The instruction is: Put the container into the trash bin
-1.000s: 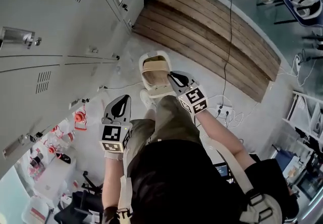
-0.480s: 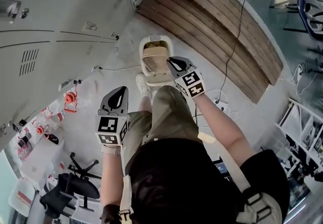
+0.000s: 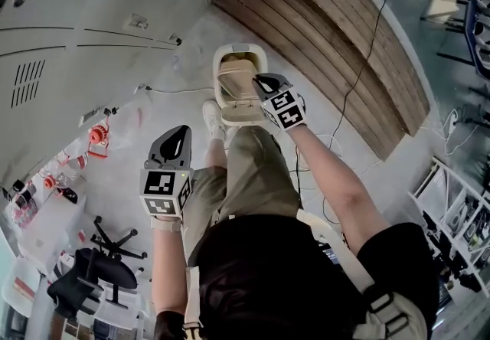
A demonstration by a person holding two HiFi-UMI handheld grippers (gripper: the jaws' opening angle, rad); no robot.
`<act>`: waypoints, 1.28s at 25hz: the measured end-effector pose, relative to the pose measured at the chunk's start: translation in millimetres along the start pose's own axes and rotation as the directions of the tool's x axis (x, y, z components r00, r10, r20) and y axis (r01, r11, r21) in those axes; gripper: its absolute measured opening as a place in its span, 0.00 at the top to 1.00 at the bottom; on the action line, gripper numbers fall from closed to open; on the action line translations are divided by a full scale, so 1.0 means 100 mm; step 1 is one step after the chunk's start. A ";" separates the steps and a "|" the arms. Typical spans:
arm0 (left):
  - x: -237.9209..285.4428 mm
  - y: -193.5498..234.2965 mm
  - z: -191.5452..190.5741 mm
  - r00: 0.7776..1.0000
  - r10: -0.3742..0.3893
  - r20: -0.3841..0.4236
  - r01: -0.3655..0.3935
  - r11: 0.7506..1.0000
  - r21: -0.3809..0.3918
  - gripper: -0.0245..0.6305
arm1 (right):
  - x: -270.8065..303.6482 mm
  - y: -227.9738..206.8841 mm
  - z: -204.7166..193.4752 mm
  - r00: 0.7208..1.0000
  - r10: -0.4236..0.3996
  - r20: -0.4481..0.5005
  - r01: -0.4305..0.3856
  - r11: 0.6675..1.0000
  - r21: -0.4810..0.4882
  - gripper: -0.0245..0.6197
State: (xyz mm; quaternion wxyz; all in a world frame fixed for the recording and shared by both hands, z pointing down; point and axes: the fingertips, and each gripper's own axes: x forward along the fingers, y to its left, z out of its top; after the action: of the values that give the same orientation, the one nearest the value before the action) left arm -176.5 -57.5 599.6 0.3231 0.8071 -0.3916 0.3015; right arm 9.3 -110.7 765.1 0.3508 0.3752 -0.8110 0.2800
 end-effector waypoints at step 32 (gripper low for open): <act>0.31 0.24 -0.68 0.991 0.085 -0.100 -0.101 0.980 -0.171 0.95 | 1.34 -0.42 -1.08 0.951 0.041 -0.307 -0.035 0.999 0.025 0.89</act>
State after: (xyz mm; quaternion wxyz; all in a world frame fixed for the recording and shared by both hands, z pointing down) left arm -196.6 -31.0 670.9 0.3963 0.7414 -0.4387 0.3176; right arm 18.8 -111.9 941.9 0.4635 0.3147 -0.7510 0.3494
